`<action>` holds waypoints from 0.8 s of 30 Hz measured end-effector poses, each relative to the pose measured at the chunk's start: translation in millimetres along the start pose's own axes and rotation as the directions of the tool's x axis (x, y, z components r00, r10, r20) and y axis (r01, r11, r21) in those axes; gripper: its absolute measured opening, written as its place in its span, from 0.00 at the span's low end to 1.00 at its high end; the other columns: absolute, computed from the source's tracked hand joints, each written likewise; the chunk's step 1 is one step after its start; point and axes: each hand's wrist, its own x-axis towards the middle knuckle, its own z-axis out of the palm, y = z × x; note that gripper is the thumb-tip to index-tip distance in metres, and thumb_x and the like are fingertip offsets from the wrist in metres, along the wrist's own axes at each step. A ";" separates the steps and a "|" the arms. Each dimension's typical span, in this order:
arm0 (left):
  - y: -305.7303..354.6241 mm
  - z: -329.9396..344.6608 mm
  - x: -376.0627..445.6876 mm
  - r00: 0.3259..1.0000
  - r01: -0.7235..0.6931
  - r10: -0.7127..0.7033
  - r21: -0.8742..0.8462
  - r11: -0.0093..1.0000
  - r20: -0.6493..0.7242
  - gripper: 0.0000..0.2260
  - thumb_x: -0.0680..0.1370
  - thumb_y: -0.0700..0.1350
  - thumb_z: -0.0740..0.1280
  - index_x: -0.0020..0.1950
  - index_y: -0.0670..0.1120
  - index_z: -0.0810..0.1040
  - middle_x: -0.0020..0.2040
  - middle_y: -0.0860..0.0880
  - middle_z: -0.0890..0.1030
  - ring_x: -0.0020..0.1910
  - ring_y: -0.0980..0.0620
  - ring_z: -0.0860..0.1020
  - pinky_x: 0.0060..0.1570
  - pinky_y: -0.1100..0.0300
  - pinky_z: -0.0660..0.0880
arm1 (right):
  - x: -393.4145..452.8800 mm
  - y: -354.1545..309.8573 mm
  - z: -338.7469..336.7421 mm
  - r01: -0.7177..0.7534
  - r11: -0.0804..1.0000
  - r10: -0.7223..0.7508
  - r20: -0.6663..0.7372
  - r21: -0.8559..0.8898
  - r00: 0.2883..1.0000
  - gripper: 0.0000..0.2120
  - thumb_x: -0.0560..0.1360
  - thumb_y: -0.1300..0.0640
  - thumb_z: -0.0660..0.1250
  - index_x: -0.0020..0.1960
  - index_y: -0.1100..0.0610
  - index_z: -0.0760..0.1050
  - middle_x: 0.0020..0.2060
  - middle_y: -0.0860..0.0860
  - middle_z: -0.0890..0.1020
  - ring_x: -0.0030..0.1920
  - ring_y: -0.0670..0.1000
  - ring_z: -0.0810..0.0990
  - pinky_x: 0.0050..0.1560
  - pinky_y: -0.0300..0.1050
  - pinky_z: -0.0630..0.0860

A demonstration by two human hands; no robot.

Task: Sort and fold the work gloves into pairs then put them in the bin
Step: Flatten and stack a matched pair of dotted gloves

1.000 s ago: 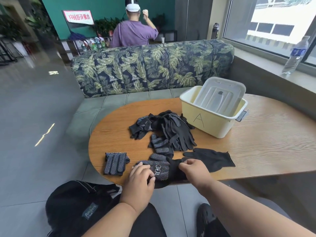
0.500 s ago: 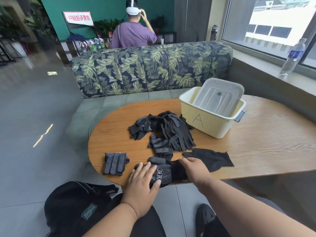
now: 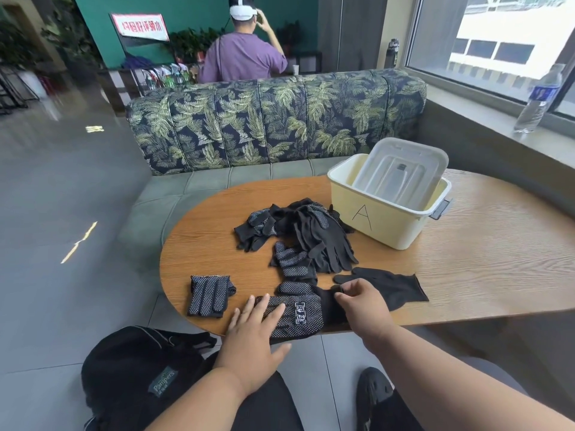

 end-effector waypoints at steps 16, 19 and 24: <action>-7.3 6.9 5.0 0.941 -0.167 0.111 -0.155 0.974 -0.321 0.07 0.71 0.45 0.74 0.48 0.52 0.83 0.54 0.55 0.84 0.62 0.48 0.80 0.66 0.59 0.71 | 9.4 7.7 -7.0 0.109 0.990 -0.102 0.075 -0.088 0.992 0.04 0.79 0.58 0.72 0.51 0.51 0.78 0.44 0.46 0.84 0.38 0.43 0.78 0.30 0.29 0.67; -10.5 0.7 5.6 0.912 -0.186 0.120 -0.137 0.973 -0.391 0.11 0.68 0.39 0.78 0.47 0.50 0.83 0.49 0.56 0.84 0.57 0.51 0.79 0.62 0.62 0.68 | 11.4 10.1 -7.2 0.118 0.990 -0.112 0.086 -0.074 0.990 0.05 0.79 0.58 0.72 0.52 0.50 0.78 0.45 0.45 0.83 0.41 0.41 0.79 0.35 0.30 0.68; -20.0 -6.1 3.5 0.896 -0.168 0.108 -0.104 0.980 -0.431 0.08 0.73 0.42 0.64 0.46 0.51 0.81 0.45 0.57 0.81 0.50 0.53 0.78 0.52 0.62 0.71 | 11.5 13.8 -8.6 0.130 0.989 -0.120 0.128 -0.072 0.984 0.06 0.79 0.56 0.73 0.53 0.48 0.78 0.47 0.44 0.85 0.45 0.45 0.82 0.40 0.34 0.71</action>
